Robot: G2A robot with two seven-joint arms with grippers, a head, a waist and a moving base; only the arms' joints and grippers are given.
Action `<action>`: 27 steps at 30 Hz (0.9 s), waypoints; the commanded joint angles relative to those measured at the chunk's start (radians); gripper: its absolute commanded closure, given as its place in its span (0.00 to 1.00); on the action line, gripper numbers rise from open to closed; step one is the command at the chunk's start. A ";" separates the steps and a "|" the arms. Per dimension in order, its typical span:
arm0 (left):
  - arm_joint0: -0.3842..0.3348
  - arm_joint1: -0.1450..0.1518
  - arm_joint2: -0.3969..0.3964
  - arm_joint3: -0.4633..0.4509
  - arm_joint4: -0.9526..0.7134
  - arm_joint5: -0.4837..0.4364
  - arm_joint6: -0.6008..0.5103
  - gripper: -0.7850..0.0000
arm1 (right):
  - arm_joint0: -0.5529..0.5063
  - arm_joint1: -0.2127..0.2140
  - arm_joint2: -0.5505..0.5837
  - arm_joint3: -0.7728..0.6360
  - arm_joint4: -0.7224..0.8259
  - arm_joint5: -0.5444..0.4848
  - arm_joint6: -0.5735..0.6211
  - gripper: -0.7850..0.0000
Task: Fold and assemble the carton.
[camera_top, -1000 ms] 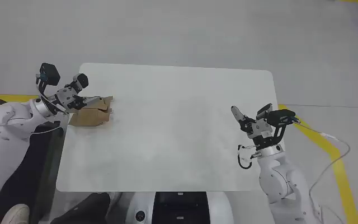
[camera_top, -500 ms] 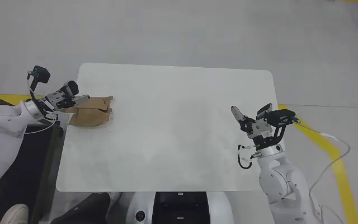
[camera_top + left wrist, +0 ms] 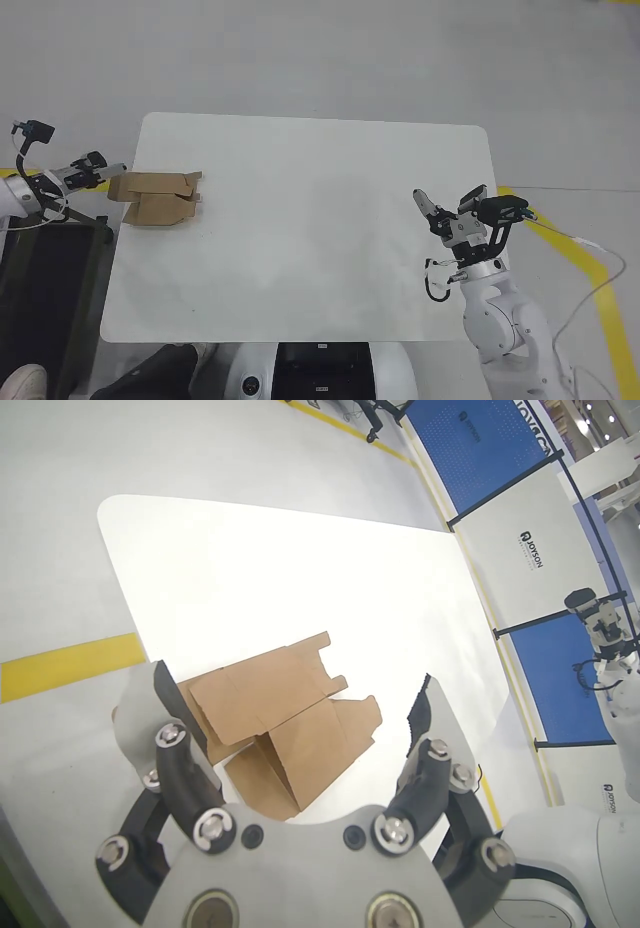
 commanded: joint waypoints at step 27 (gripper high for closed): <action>-0.055 -0.032 0.042 0.189 0.132 0.198 0.048 0.00 | 0.000 0.000 0.000 0.000 0.000 0.000 0.000 0.00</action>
